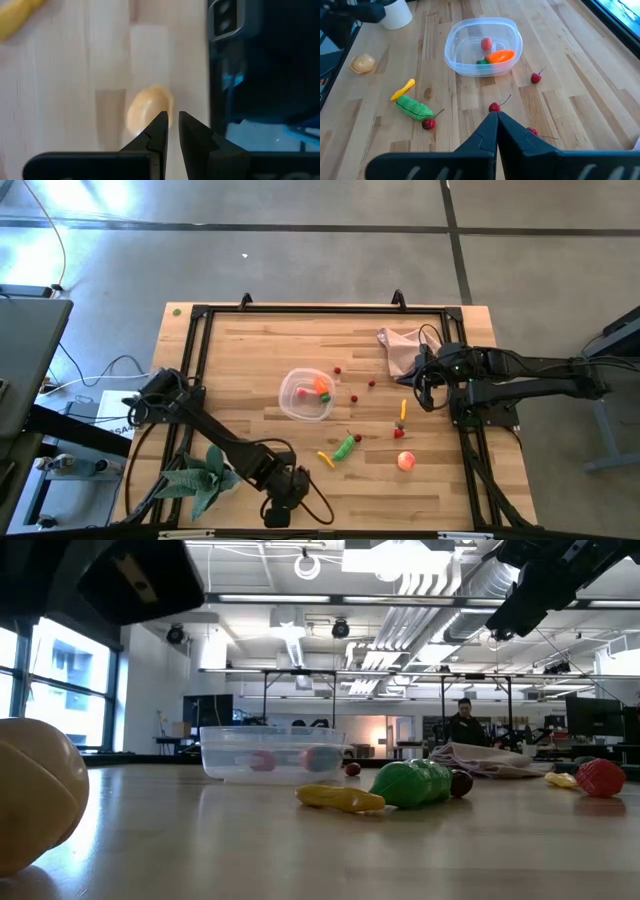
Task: Pick and placing Produce into tupperware
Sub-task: Put the potato into the transparent bin
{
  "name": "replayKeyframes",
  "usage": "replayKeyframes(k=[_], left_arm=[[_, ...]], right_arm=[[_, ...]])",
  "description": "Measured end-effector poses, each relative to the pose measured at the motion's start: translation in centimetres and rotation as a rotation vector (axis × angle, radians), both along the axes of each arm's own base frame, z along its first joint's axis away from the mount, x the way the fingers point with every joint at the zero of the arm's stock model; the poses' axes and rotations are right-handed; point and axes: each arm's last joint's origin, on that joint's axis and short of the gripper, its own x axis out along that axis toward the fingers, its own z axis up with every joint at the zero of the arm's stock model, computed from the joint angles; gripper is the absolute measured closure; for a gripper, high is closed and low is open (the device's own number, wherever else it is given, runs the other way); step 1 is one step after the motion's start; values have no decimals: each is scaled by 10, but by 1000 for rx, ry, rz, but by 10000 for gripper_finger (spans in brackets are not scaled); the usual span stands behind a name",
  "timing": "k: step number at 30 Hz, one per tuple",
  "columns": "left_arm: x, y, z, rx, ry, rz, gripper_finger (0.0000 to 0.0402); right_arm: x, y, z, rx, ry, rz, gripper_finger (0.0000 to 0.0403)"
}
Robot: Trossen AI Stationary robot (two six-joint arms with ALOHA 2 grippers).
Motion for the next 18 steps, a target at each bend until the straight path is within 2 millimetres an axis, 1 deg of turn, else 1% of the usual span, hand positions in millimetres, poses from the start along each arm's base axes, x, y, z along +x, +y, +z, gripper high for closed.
replayKeyframes(k=[3, 5, 7, 10, 13, 18], left_arm=[[6, -4, -7, -40, -6, -8, 367], [5, -4, -10, -36, 16, -2, 367], [8, -5, -10, -58, -5, 12, 367], [7, -4, -12, -46, 27, 33, 367], [9, -5, -9, -57, 7, 50, 367], [7, -4, -11, -46, 34, 101, 367]], right_arm=[[0, 0, 0, 1, -1, -1, 402], [0, 0, 0, 0, -2, 0, 402], [0, 0, 0, 1, 1, -1, 402], [0, 0, 0, 0, 0, 0, 402], [0, 0, 0, 1, -1, -1, 402], [0, 0, 0, 1, 0, -1, 402]])
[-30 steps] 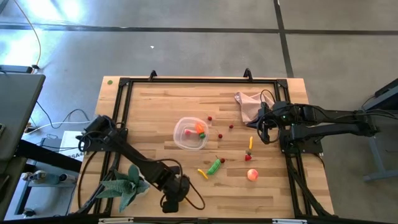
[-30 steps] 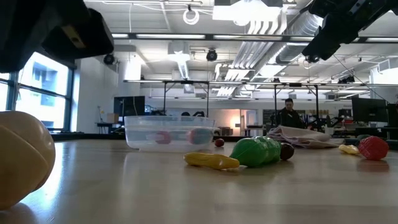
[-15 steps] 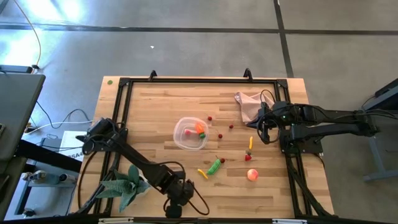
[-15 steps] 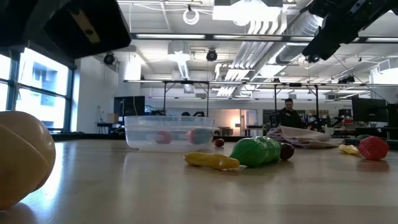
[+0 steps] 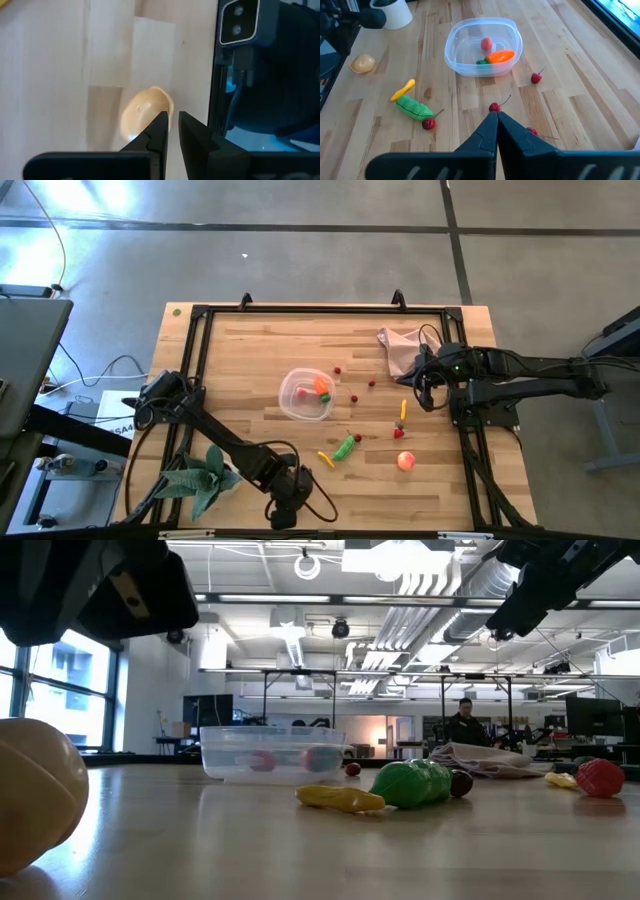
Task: Pick and placing Produce into tupperware
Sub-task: Put the potato into the transparent bin
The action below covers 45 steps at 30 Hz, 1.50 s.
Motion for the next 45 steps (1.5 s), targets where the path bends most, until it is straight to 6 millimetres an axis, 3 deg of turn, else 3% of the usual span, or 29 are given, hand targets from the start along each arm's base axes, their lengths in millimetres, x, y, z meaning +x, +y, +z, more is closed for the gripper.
replayKeyframes(k=[13, 24, 31, 40, 45], left_arm=[[-4, 6, -3, 22, 77, 79, 355], [-2, 6, -2, -20, 70, 44, 247], [-2, 5, -1, 6, 42, -40, 210], [-1, 5, -31, 60, 155, -58, 196], [-1, 4, -34, 37, 166, -69, 197]], right_arm=[[0, 0, 0, 0, 0, 0, 402], [0, 0, 0, 0, 0, 0, 402], [0, 0, 0, -1, 0, 0, 402], [0, 0, 0, 0, -2, 0, 402], [0, 0, 0, 0, 0, 0, 402]])
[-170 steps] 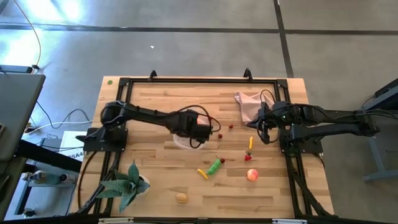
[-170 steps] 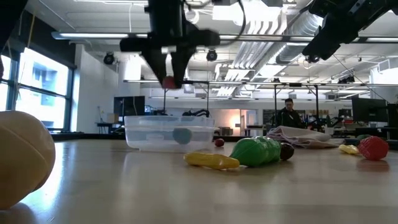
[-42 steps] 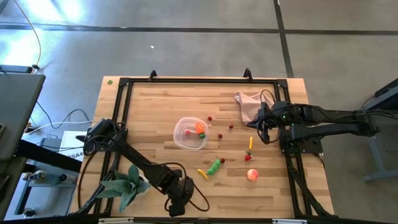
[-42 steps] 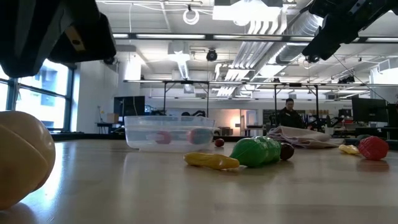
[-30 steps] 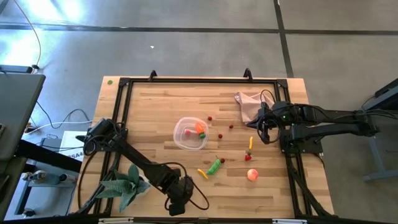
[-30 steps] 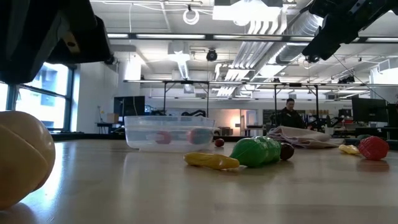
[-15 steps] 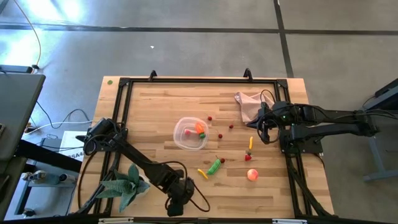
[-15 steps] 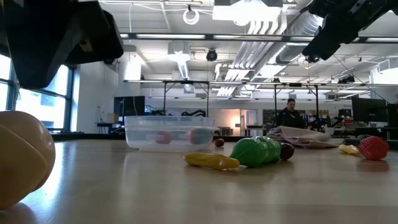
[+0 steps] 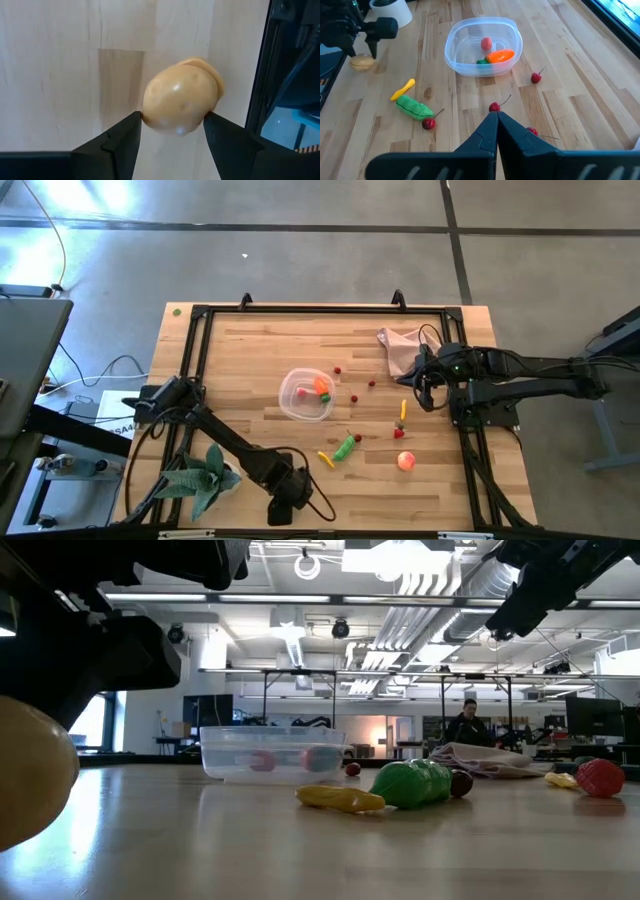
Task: Pick and placing Produce into tupperware
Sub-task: Put the potato into the transparent bin
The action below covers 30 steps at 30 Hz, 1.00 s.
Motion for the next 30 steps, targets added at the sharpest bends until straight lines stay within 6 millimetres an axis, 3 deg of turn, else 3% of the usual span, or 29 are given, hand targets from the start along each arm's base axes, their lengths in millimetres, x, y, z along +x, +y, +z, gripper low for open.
replayKeyframes(k=[21, 30], left_arm=[[1, 13, -1, 20, 49, 32, 195], [1, 19, -2, 23, 84, 21, 155]], right_arm=[[0, 0, 0, 0, 0, 0, 402], [0, 0, 0, 0, 0, 0, 402]])
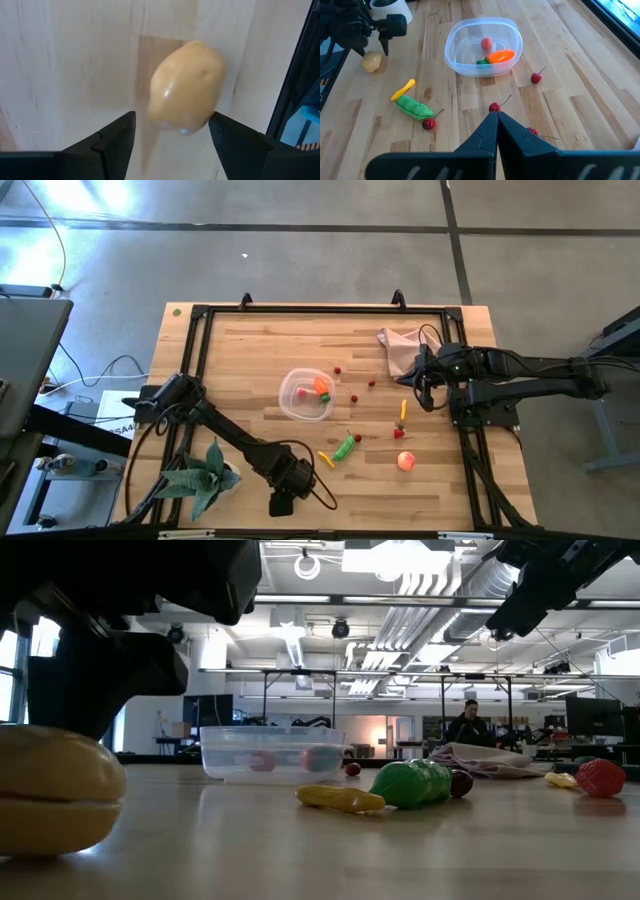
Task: Pick and placing Produce into tupperware
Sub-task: Put the potato into the transparent bin
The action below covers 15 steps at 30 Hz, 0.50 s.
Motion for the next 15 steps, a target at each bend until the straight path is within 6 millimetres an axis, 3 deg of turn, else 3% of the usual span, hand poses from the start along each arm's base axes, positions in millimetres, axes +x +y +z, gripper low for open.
replayKeyframes(k=[15], left_arm=[[4, 0, 1, -3, -55, -79, 128]], right_arm=[[0, 0, 0, 0, 0, 0, 402]])
